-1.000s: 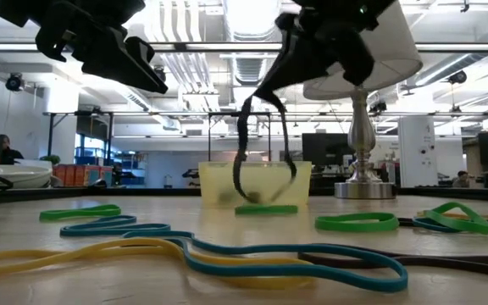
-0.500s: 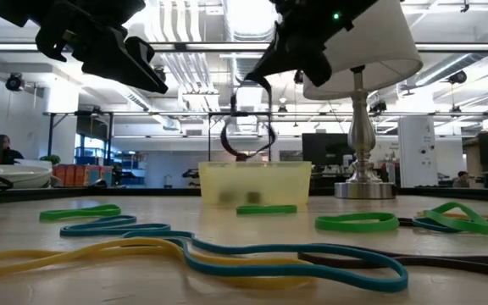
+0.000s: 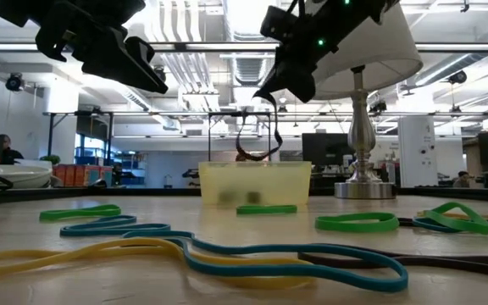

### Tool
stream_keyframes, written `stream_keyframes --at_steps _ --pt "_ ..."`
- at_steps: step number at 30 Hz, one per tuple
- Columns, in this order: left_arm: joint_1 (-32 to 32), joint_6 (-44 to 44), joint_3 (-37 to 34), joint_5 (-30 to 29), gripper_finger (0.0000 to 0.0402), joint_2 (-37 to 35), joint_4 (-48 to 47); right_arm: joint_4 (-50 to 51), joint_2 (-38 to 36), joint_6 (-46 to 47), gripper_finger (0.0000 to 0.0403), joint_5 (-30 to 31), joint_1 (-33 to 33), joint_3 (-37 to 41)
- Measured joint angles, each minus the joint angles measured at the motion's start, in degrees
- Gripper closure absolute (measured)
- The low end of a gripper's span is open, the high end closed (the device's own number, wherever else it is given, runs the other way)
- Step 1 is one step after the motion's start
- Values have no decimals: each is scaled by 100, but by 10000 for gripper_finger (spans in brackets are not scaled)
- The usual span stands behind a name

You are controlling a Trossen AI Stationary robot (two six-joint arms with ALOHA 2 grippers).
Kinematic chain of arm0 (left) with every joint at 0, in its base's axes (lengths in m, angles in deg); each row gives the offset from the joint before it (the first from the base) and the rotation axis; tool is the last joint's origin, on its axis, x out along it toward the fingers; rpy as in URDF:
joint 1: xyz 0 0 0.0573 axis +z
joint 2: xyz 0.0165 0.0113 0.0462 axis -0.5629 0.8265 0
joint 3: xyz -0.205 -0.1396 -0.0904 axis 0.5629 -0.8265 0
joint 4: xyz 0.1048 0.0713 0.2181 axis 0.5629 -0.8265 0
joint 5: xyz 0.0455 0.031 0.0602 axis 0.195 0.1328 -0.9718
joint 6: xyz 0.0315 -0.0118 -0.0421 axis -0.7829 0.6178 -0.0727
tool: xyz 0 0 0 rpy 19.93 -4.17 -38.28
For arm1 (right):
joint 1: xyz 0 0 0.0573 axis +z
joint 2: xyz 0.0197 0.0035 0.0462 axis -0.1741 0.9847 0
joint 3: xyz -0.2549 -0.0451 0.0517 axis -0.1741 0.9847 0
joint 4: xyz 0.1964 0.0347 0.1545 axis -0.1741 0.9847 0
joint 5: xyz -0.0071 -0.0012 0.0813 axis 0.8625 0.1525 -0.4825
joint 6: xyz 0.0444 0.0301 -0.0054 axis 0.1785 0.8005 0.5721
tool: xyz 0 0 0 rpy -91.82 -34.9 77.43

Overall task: Pick and place rubber bands into bin
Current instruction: Put the black rubber band into the yellow bin

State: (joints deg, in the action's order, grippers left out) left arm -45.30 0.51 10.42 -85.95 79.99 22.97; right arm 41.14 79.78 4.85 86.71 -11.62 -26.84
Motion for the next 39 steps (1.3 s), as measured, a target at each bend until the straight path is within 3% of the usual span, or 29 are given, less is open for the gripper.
stream_keyframes --at_steps 4,12,28,39 --pt "0 -1 0 0 269 0 -2 1 0 136 394 -39 -195 1" --pt "0 -1 -2 -2 269 0 -2 15 0 495 394 -768 -528 31" --pt "7 -1 -11 0 269 2 -2 52 0 601 394 -800 -548 42" --pt "4 0 -11 0 269 2 -2 52 0 633 339 -800 -548 42"
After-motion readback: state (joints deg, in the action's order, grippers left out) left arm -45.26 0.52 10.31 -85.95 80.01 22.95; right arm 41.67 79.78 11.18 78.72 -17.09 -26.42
